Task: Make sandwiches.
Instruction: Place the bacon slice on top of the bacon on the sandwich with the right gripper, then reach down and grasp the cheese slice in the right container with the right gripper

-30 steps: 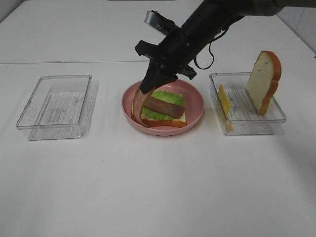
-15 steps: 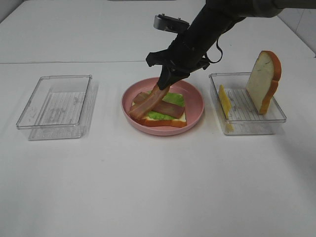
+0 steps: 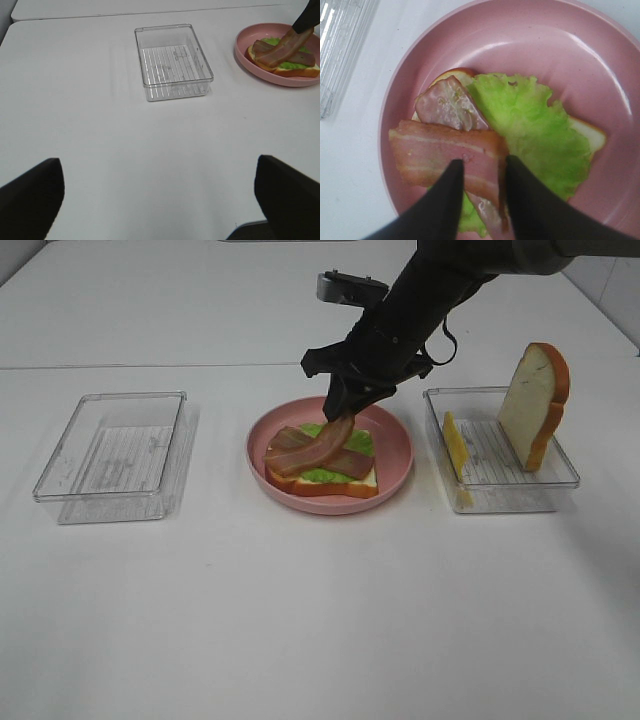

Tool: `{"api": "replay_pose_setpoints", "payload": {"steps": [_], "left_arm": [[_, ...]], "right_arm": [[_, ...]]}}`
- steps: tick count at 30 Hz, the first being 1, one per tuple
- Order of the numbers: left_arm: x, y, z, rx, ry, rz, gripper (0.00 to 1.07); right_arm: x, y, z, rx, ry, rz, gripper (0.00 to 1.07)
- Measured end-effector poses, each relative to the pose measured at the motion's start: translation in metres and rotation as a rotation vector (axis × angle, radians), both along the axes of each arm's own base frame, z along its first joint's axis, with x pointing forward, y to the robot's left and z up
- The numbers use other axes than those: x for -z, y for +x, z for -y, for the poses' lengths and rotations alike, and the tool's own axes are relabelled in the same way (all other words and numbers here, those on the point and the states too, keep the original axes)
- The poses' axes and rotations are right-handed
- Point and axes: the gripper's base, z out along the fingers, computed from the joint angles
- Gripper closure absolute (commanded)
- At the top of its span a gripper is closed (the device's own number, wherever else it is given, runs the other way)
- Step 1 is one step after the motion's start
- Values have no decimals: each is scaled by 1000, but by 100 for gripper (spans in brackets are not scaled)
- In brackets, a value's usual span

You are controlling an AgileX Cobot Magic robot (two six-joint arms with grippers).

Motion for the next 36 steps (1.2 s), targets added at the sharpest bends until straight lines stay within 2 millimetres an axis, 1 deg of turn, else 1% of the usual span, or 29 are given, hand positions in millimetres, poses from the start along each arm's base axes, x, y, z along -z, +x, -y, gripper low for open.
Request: {"api": "replay_pose_setpoints", "payload": {"steps": [1, 2, 3, 8, 13, 14, 15, 16, 17, 18, 19, 20, 21, 23, 25, 31, 33, 36], "left_arm": [[0, 0, 0, 0, 0, 0, 9], [0, 0, 0, 0, 0, 0, 9], [0, 0, 0, 0, 0, 0, 9], [0, 0, 0, 0, 0, 0, 9], [0, 0, 0, 0, 0, 0, 9], [0, 0, 0, 0, 0, 0, 9], [0, 0, 0, 0, 0, 0, 9], [0, 0, 0, 0, 0, 0, 9], [0, 0, 0, 0, 0, 0, 9], [0, 0, 0, 0, 0, 0, 9], [0, 0, 0, 0, 0, 0, 9], [0, 0, 0, 0, 0, 0, 9], [0, 0, 0, 0, 0, 0, 9], [0, 0, 0, 0, 0, 0, 9], [0, 0, 0, 0, 0, 0, 9], [0, 0, 0, 0, 0, 0, 9], [0, 0, 0, 0, 0, 0, 9], [0, 0, 0, 0, 0, 0, 9]], "right_arm": [[0, 0, 0, 7, 0, -2, 22], [0, 0, 0, 7, 0, -2, 22], [0, 0, 1, 15, -5, -3, 8], [1, 1, 3, 9, -31, 5, 9], [-4, 0, 5, 29, -49, 8, 9], [-14, -2, 7, 51, -54, 10, 9], [-14, -2, 7, 51, -54, 10, 9], [-26, -6, 10, 68, -77, -6, 9], [-33, -8, 12, 75, -94, -7, 9], [-33, -8, 12, 75, -94, -7, 9], [-45, -12, 20, 96, -142, -28, 9], [-45, -12, 20, 96, -142, -28, 9], [-54, -16, 27, 120, -185, -54, 9], [-57, -18, 31, 132, -202, -68, 9], [-68, -19, 44, 195, -243, -62, 9], [-70, -18, 53, 244, -252, -67, 9], [-64, -26, 65, 271, -273, -114, 9], [-61, -27, 69, 279, -279, -130, 9]]}}
